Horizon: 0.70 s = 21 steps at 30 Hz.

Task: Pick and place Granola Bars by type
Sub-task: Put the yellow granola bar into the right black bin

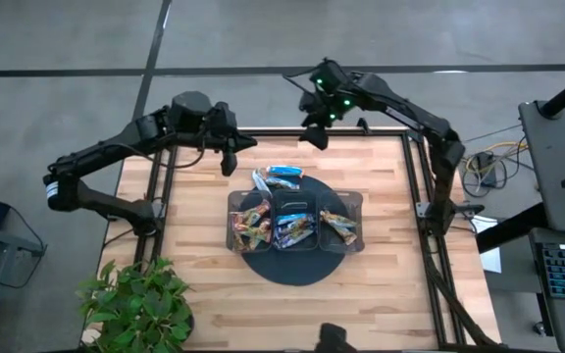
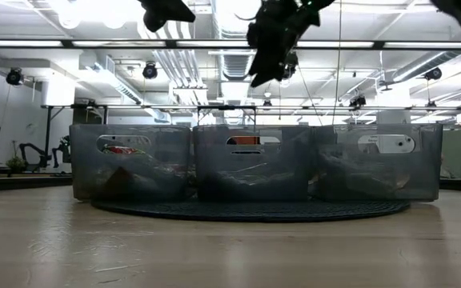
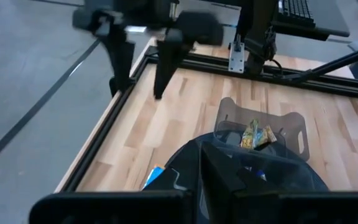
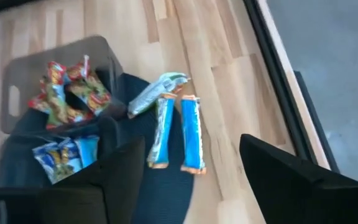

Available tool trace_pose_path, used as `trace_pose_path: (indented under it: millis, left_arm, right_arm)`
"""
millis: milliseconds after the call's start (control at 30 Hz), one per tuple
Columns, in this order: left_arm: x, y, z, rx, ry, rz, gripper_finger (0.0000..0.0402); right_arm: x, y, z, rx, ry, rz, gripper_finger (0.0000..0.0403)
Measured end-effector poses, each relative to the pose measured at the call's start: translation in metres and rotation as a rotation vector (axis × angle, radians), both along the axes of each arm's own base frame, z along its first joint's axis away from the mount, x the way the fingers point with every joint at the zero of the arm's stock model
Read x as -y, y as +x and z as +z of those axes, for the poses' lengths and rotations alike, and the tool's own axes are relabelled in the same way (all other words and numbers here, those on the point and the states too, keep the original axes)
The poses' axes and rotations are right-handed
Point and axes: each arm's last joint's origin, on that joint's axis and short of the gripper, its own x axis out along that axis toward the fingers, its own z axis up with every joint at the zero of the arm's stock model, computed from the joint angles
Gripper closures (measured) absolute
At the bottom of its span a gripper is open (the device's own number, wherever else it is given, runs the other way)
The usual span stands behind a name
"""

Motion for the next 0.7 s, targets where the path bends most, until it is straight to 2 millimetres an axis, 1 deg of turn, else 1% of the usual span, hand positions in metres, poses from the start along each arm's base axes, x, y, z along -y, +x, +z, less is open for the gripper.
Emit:
trace_pose_path:
  millis: [100, 167, 367, 533, 700]
  left_arm:
    - [0.000, 0.000, 0.000, 0.002, 0.001, 0.000, 0.0401]
    - [0.000, 0.000, 0.000, 0.002, 0.001, 0.000, 0.0401]
    - [0.000, 0.000, 0.001, 0.005, 0.002, 0.000, 0.0401]
    - [0.000, 0.000, 0.001, 0.006, 0.001, 0.000, 0.0401]
    - [0.000, 0.000, 0.001, 0.006, -0.002, 0.002, 0.0401]
  right_arm:
    - [0.008, 0.012, -0.012, -0.020, -0.002, 0.029, 0.0149]
    - [0.013, 0.020, -0.023, -0.046, 0.011, 0.046, 0.0151]
    - [0.025, 0.042, -0.066, -0.116, 0.067, 0.085, 0.0160]
    - [0.026, 0.057, -0.097, -0.167, 0.075, 0.148, 0.0159]
    - [0.021, 0.070, -0.118, -0.202, 0.078, 0.190, 0.0159]
